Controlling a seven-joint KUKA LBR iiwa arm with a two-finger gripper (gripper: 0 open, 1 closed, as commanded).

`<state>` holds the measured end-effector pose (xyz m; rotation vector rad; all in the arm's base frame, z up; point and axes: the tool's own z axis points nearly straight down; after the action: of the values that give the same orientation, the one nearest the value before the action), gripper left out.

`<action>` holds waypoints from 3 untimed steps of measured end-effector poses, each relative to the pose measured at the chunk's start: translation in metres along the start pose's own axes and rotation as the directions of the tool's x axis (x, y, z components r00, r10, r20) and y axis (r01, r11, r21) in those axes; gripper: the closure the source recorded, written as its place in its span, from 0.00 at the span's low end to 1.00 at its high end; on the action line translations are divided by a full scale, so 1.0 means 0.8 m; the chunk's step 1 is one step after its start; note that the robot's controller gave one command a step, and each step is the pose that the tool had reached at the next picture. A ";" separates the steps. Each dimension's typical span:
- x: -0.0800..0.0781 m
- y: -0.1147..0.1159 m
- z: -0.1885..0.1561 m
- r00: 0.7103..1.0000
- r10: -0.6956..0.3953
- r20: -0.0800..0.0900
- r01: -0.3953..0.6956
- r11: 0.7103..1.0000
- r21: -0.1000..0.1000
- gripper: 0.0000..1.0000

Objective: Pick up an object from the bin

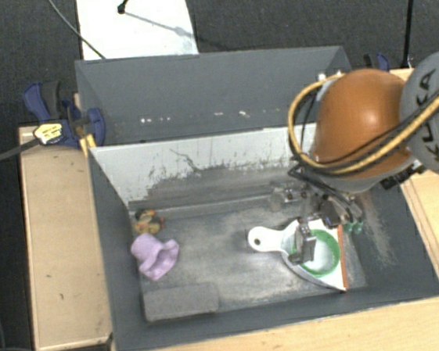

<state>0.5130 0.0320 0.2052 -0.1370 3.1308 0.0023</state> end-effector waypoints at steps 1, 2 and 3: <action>0.003 -0.025 0.046 1.000 0.024 -0.005 -0.024 1.000 0.001 0.00; 0.009 -0.038 0.068 1.000 0.028 -0.006 -0.028 1.000 0.001 0.00; -0.015 -0.038 0.137 0.990 -0.143 0.001 0.143 0.990 0.002 0.00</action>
Offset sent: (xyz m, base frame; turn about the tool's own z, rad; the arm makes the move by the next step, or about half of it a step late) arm -0.0077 -0.0387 -0.0647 -0.0389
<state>0.5288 0.0026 0.0955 -0.3605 3.1112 -0.0015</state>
